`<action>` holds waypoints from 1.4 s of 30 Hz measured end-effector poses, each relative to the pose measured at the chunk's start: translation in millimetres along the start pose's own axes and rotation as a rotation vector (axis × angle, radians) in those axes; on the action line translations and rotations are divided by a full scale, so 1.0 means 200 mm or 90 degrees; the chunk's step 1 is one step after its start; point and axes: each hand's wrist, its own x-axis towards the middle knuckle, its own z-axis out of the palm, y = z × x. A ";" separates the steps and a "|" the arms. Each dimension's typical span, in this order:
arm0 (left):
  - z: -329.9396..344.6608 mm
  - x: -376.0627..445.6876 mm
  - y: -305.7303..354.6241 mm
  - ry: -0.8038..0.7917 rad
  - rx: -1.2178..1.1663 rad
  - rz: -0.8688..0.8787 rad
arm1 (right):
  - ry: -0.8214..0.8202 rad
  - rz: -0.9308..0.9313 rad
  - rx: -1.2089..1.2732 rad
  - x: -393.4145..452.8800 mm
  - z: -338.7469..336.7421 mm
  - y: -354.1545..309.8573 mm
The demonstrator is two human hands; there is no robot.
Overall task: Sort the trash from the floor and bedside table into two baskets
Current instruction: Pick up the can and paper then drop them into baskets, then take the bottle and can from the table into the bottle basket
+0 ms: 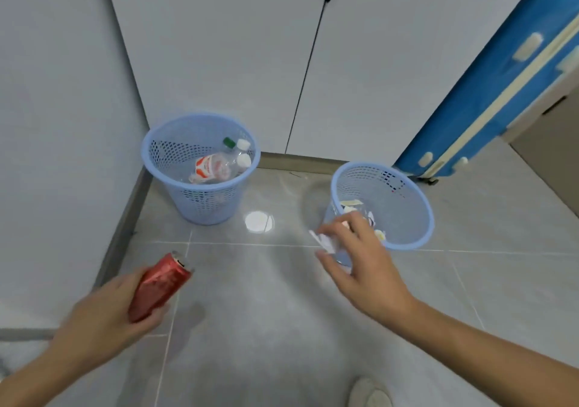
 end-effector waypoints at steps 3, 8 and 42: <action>-0.30 0.14 0.25 0.109 -0.086 -0.022 | 0.092 0.136 -0.011 0.10 -0.11 0.26; -0.53 0.67 0.46 0.177 -0.152 -0.090 | -0.021 0.408 -0.056 0.20 -0.12 0.61; -2.04 -1.49 0.49 0.303 -0.056 -0.214 | -0.114 -0.150 0.186 0.05 -0.55 -2.48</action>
